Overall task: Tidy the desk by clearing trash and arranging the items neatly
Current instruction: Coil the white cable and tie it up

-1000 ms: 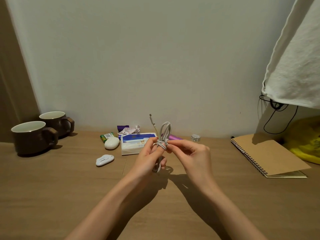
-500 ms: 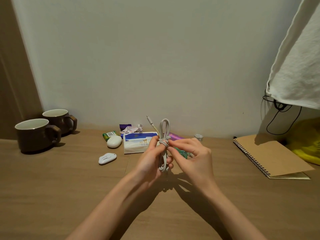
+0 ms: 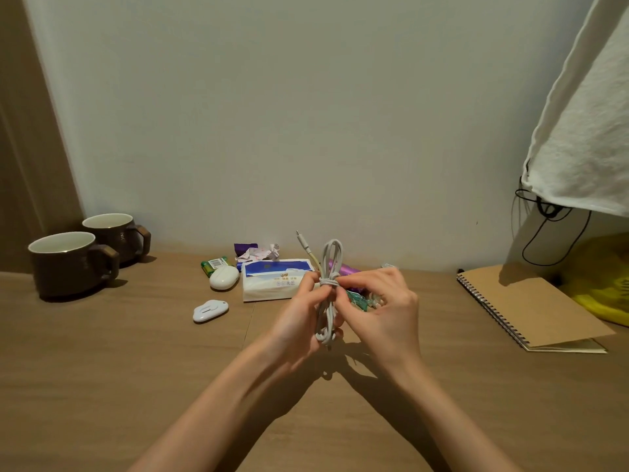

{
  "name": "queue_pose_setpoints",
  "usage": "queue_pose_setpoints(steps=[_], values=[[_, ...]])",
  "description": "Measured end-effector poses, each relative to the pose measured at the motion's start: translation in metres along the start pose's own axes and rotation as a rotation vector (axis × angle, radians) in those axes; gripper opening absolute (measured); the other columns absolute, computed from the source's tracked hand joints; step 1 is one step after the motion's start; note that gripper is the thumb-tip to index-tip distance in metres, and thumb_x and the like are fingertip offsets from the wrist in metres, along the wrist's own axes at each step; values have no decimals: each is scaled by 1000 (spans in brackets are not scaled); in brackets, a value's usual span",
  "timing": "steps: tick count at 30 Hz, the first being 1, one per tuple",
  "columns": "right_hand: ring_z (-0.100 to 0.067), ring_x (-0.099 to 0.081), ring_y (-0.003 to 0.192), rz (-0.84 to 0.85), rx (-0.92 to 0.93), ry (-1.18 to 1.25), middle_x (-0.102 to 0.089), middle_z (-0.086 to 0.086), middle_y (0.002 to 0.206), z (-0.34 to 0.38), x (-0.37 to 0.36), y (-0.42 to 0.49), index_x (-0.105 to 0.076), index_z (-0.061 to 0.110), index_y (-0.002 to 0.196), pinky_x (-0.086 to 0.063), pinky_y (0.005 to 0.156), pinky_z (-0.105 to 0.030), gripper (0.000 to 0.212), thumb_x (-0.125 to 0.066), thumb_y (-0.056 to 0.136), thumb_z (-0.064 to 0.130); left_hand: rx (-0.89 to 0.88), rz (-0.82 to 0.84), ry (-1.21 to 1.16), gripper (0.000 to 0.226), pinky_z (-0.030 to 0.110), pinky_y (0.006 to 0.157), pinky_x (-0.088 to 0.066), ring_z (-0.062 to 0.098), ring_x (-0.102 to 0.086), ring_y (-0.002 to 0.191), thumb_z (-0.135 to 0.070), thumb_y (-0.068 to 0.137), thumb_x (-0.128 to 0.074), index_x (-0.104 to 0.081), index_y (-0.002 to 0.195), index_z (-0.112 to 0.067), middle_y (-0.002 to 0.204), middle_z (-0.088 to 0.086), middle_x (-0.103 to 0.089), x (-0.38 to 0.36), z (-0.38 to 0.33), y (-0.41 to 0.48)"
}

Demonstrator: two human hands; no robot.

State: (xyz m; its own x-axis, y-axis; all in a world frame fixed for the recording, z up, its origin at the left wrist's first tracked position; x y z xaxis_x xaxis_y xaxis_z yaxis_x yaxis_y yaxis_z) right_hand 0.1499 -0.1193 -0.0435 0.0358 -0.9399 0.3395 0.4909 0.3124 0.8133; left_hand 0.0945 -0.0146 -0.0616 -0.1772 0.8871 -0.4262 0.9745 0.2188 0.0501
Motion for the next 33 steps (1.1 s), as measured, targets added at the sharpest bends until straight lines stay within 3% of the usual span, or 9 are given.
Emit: queue_pose_setpoints(steps=[5,10,16,18,23,26,33], values=[[-7,-52,93,62,-59,48,-62,23,85,-3,3,4,-72,30,93,-42,74,-8,23,-76,76,15,-14,29,61,18,24,51,-48,12,-51,57,-20,100,-36,-48,113,-16,80,7,-54,2,-2,-1],[-12,-49,98,152,-82,8,-60,15,93,-7,-1,3,-73,25,97,-44,80,-28,14,-69,84,20,10,20,147,23,23,53,-50,12,-54,61,-25,100,-37,-47,121,-20,91,11,-53,6,-5,-2],[-9,-46,100,205,-61,-53,-57,18,95,-7,-3,3,-64,31,91,-44,79,-30,6,-60,87,28,34,34,160,15,26,57,-48,13,-55,63,-23,99,-41,-48,112,-22,105,10,-55,6,-8,-3],[-7,-50,99,195,-151,10,-57,21,91,-10,-2,2,-63,33,86,-48,78,-26,9,-66,86,24,30,36,185,13,26,58,-47,13,-55,64,-22,98,-42,-48,110,-22,103,9,-54,4,-8,-4],[-5,-66,88,95,-371,318,-68,8,90,-13,2,4,-63,28,89,-55,75,-18,23,-78,76,16,4,25,239,13,27,60,-45,14,-53,65,-22,99,-41,-48,110,-21,108,10,-56,7,-7,-2],[-7,-61,89,71,-235,149,-70,14,86,-9,7,3,-72,29,83,-50,72,-16,15,-77,76,17,15,4,282,14,28,62,-45,16,-52,69,-23,99,-40,-47,111,-20,107,11,-57,10,-5,0],[-15,-53,84,51,95,-214,-73,12,90,-7,5,-3,-76,27,95,-51,64,-30,20,-77,76,25,66,-24,237,14,25,55,-48,15,-53,65,-26,100,-39,-47,109,-18,105,12,-54,12,1,3]])
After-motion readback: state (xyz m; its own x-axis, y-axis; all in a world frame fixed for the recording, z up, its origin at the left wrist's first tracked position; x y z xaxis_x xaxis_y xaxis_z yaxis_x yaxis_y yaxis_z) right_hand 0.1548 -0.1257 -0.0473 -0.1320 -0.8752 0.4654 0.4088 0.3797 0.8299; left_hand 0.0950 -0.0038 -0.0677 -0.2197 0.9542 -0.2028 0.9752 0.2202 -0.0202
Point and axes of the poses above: each hand's wrist, its own y-axis towards the middle knuckle, its own x-axis out of the back of the hand, z = x × y, the point moved 3 cm from there along y, towards the middle knuckle
